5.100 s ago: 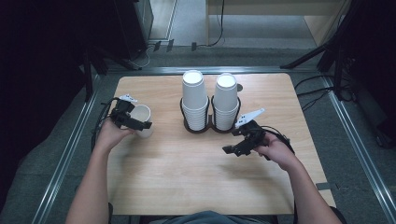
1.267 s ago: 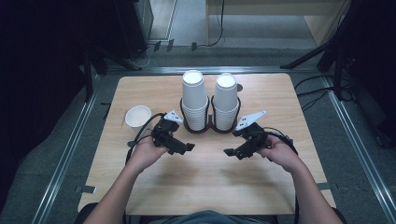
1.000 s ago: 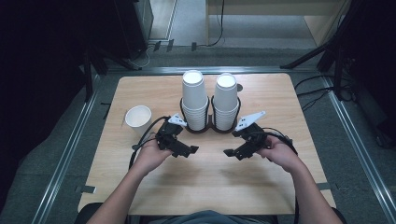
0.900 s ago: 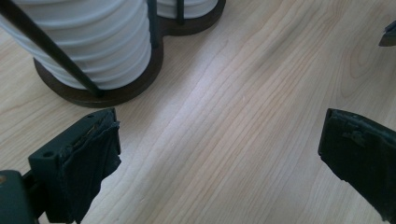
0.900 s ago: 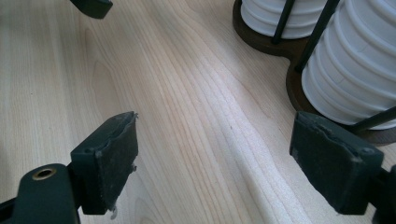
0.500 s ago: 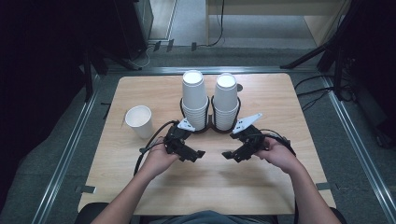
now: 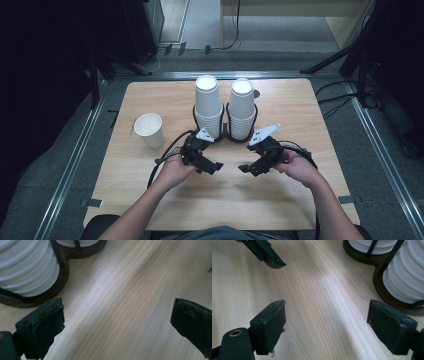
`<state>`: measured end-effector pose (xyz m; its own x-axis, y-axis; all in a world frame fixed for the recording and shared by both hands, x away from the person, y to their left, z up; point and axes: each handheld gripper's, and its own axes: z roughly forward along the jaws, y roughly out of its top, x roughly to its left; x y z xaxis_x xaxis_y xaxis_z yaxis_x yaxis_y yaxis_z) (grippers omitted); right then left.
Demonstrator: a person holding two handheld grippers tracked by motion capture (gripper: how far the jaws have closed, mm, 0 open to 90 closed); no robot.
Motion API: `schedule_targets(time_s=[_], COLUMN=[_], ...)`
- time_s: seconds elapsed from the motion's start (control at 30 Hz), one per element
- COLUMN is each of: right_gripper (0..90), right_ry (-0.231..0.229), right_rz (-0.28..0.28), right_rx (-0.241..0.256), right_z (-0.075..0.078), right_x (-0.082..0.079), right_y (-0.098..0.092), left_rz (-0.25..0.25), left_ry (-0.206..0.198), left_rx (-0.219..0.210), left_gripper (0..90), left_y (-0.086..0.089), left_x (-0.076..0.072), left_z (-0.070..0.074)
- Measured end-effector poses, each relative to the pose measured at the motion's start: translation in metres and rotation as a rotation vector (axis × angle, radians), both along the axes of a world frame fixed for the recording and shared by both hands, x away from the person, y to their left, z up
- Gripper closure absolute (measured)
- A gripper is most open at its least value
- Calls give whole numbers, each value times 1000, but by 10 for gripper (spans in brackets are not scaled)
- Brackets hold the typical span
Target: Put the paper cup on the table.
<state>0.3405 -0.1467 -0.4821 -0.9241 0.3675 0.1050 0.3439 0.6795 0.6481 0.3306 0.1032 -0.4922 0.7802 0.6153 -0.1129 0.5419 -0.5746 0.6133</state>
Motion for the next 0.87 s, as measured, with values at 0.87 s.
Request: schedule_targets(time_s=[0.87], right_gripper=[157], right_ry=[-6], right_rz=[0], right_rx=[-8], right_z=[-1], right_x=[0], right_y=[-3], left_rz=[-18], left_ry=[3], left_rx=[31], left_gripper=[0], left_y=[0], left_x=[3], left_z=[-5])
